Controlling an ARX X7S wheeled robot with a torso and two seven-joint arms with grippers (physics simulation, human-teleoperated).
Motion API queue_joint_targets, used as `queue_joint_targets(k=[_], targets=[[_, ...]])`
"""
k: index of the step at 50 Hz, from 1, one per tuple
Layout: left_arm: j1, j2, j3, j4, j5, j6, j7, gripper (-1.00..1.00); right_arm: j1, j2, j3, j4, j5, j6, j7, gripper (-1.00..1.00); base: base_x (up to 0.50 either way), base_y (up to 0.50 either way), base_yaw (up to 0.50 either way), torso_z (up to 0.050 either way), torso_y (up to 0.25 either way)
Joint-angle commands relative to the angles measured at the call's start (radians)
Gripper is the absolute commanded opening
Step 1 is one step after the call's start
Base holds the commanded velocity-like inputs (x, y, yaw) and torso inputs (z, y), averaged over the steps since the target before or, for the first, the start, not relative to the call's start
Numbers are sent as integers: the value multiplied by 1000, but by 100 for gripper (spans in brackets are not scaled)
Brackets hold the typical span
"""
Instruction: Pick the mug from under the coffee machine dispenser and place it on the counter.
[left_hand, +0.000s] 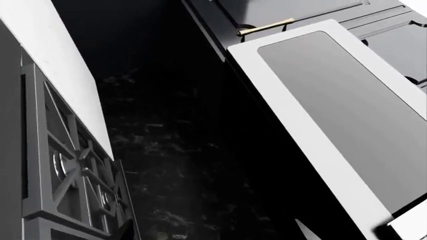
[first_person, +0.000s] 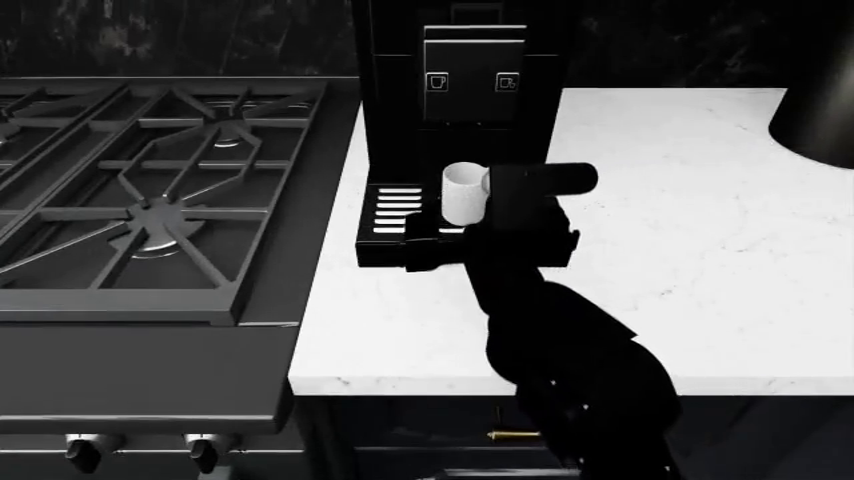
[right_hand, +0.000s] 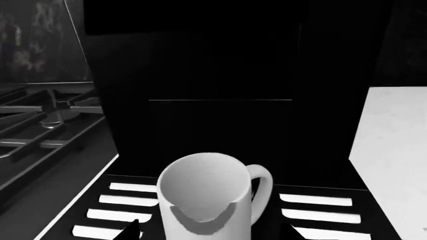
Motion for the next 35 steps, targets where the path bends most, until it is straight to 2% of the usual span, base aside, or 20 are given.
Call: queue_joint_targets(k=[1,33,34,35], targets=[[2,-1,-1,2,-2,3,-3,100,19,2,-20,63,27,-48,13,100,0,0,0,0,0],[8,0,-1,-2,-3,12,3,100,58,9,-90,207,79,-144,11,100,0,0,0,0,0],[8,0,-1,-2,-4,13,2,100,58,10,-91,207,81,-146,10,-100,0,0,0,0,0],[8,0,-1,-2,-4,13,2,100,58,11,-94,207,83,-147,11,-100,0,0,0,0,0]])
